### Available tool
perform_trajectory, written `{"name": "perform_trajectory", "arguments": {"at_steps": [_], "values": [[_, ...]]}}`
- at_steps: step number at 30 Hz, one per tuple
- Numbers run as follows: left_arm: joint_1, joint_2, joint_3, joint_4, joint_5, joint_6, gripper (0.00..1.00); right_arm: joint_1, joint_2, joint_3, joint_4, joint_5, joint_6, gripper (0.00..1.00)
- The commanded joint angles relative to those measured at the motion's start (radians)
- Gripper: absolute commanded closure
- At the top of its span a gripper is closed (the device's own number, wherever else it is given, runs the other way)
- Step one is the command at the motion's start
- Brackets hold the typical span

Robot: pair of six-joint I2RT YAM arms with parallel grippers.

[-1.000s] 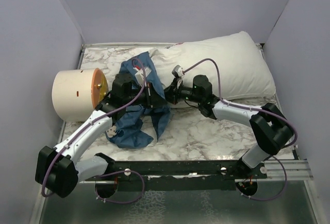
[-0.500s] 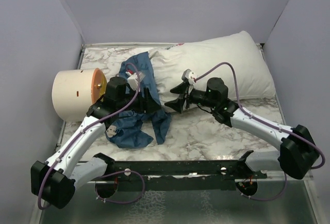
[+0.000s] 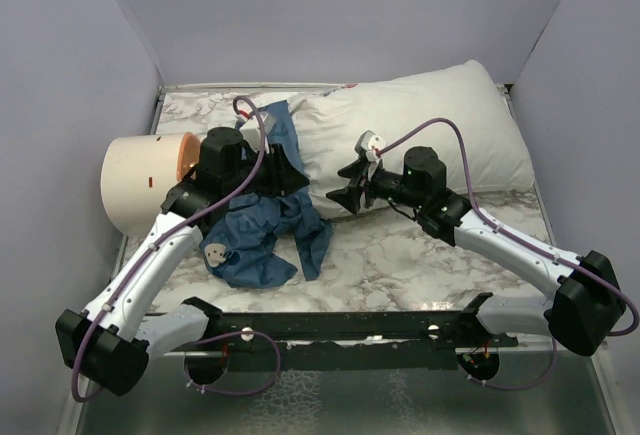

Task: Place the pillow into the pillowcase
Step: Stuff the pillow into the pillowcase.

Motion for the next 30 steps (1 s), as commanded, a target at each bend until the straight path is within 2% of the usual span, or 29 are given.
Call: {"name": "perform_trajectory", "arguments": {"at_steps": [1,6,12,14,17,19,22,30], "values": [[-0.040,0.034,-0.052,0.093,-0.053,-0.122,0.60,-0.006,-0.005,-0.006,0.000,0.091,0.041,0.41],[-0.072,0.077,-0.050,-0.014,-0.241,-0.064,0.51,-0.018,-0.009,-0.022,-0.002,0.111,0.053,0.43],[-0.072,0.141,-0.125,0.009,-0.266,-0.033,0.50,-0.025,-0.007,-0.036,0.005,0.099,0.065,0.43],[-0.072,0.154,-0.139,0.004,-0.277,-0.019,0.55,-0.025,-0.009,-0.038,-0.001,0.098,0.064,0.43],[-0.070,0.144,-0.151,-0.024,-0.326,0.009,0.73,-0.027,-0.022,-0.044,-0.010,0.104,0.060,0.43],[-0.060,0.128,-0.163,-0.044,-0.358,0.031,0.82,-0.028,-0.026,-0.046,-0.014,0.107,0.056,0.43],[-0.024,0.107,-0.195,-0.050,-0.352,0.052,0.88,-0.030,-0.021,-0.045,-0.016,0.103,0.058,0.44],[0.088,0.070,-0.257,-0.052,-0.298,0.096,0.89,-0.031,0.043,-0.015,-0.063,0.073,0.052,0.46]]}}
